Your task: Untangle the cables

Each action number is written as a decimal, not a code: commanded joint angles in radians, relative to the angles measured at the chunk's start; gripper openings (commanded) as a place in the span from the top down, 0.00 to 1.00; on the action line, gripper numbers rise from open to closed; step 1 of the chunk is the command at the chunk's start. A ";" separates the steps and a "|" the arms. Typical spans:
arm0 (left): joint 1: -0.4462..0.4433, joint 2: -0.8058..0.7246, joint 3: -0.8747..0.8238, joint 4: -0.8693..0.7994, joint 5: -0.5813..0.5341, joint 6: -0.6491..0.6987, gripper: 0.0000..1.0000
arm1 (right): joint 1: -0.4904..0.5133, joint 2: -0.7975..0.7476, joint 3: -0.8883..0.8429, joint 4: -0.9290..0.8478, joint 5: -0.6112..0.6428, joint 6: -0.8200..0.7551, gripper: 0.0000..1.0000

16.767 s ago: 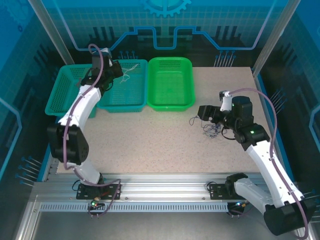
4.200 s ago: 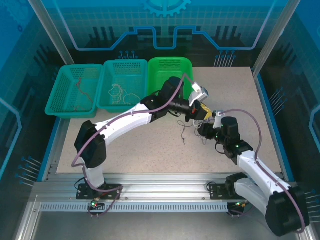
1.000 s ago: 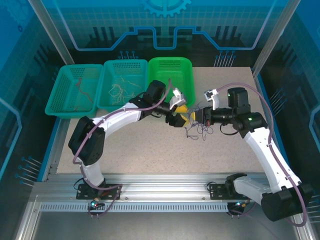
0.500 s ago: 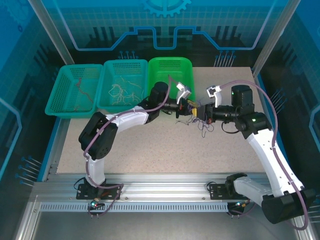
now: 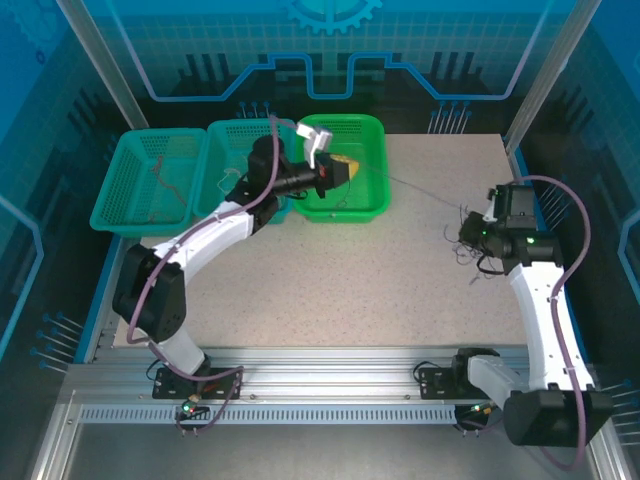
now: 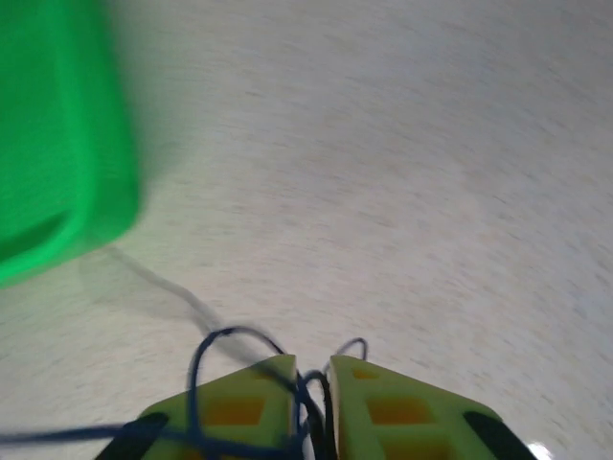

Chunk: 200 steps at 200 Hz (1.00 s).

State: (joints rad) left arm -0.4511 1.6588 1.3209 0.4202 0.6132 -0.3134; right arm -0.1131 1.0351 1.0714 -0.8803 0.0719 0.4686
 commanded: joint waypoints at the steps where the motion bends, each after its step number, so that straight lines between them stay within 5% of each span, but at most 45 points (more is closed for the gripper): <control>1: 0.022 -0.042 0.069 -0.044 -0.055 -0.027 1.00 | -0.072 0.010 -0.044 -0.088 0.041 0.048 0.82; 50: 0.027 -0.059 0.198 -0.098 -0.104 -0.058 1.00 | -0.167 0.057 -0.152 -0.049 0.001 0.091 0.85; 97: 0.084 -0.063 0.330 0.015 -0.225 -0.252 1.00 | -0.268 0.074 -0.278 0.040 -0.038 0.149 0.80; 200: 0.106 0.082 0.589 -0.018 -0.260 -0.286 1.00 | -0.287 0.090 -0.332 0.151 -0.141 0.165 0.95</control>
State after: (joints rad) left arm -0.3550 1.6787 1.8538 0.4057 0.3912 -0.5861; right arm -0.3870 1.1355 0.7551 -0.7712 0.0093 0.6289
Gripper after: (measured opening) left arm 0.057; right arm 0.062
